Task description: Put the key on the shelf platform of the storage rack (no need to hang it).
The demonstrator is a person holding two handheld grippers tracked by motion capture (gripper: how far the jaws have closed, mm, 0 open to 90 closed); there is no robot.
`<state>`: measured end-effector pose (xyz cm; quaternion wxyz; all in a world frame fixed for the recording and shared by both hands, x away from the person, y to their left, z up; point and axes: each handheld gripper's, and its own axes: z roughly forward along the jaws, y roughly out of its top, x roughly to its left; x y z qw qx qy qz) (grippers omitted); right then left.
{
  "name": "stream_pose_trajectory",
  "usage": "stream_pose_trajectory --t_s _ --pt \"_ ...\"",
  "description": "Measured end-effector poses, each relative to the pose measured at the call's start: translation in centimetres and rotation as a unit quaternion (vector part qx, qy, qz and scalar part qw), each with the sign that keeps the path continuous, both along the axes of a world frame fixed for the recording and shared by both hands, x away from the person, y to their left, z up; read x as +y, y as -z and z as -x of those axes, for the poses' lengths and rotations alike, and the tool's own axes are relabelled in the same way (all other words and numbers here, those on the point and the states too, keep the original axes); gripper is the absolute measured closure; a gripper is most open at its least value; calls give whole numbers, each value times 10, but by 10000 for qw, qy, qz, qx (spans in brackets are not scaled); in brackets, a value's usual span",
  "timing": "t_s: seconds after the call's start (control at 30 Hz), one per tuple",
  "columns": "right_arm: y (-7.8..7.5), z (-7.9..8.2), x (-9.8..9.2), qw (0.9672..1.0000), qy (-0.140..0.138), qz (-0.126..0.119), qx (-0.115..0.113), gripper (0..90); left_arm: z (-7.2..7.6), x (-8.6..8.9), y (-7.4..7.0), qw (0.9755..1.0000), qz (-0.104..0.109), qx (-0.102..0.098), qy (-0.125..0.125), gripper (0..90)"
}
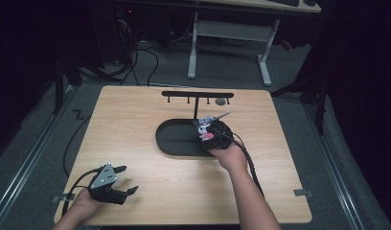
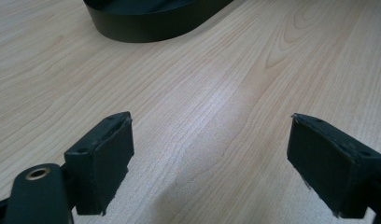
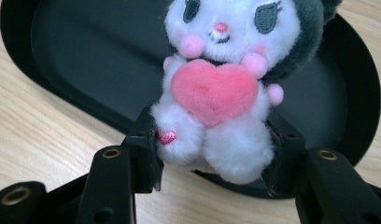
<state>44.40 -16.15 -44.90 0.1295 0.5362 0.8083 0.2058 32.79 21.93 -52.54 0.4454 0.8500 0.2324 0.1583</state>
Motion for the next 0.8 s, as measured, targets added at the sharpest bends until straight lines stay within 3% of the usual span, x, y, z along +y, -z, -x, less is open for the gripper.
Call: stream_pose_trajectory --t_s 0.27,0.4,0.8 --pt "2 -11 7 10000 -10 -8 -30 484 0 0 0 10000 7 11 3 155" --pt "9 -14 10 10000 10 73 58 483 0 0 0 10000 7 3 11 156" --pt "25 -6 1 9992 134 -93 361 461 0 0 0 10000 3 -1 9 155"
